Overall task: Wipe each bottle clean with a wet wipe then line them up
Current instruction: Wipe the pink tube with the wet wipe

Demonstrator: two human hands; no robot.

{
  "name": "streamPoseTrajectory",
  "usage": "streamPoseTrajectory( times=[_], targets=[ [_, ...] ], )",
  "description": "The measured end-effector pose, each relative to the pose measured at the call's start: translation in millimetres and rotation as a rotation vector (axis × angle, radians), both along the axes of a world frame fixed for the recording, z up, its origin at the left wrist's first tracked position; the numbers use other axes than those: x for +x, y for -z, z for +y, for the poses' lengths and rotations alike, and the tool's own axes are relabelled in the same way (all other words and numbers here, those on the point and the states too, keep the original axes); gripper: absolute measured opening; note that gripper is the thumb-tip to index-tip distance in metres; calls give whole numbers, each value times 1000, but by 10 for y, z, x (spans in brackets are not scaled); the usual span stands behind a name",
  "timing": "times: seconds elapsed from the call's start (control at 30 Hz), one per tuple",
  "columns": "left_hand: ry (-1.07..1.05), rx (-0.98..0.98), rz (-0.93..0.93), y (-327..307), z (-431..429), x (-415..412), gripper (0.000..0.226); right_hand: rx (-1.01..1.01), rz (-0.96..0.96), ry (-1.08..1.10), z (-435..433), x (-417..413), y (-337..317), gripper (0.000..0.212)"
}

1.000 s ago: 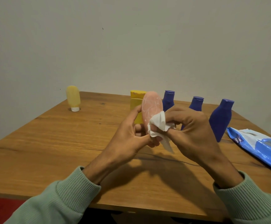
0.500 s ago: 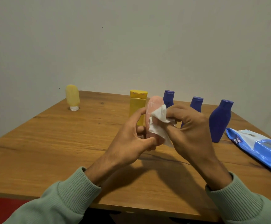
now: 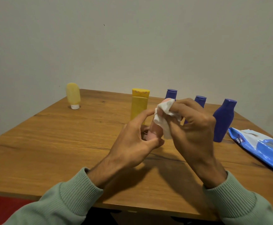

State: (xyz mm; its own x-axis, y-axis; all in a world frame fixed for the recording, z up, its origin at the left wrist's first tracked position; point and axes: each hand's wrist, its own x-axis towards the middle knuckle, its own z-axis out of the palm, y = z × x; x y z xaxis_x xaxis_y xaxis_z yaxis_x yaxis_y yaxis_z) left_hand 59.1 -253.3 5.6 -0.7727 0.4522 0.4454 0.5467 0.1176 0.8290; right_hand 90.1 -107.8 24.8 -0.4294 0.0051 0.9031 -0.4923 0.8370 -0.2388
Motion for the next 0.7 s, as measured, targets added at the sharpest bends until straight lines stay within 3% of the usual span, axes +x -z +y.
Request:
streamPoseTrajectory(
  times=[0.27,0.57,0.7],
  targets=[
    [28,61,-46,-1,-14,-29,71,42,-214,-187,9,30,-34,25],
    [27,4,-19,28,21,3,72,-71,-17,-36,126,23,-123,17],
    [53,92,-115,21,-8,-35,65,-57,-267,-173,35,67,-90,19]
  ],
)
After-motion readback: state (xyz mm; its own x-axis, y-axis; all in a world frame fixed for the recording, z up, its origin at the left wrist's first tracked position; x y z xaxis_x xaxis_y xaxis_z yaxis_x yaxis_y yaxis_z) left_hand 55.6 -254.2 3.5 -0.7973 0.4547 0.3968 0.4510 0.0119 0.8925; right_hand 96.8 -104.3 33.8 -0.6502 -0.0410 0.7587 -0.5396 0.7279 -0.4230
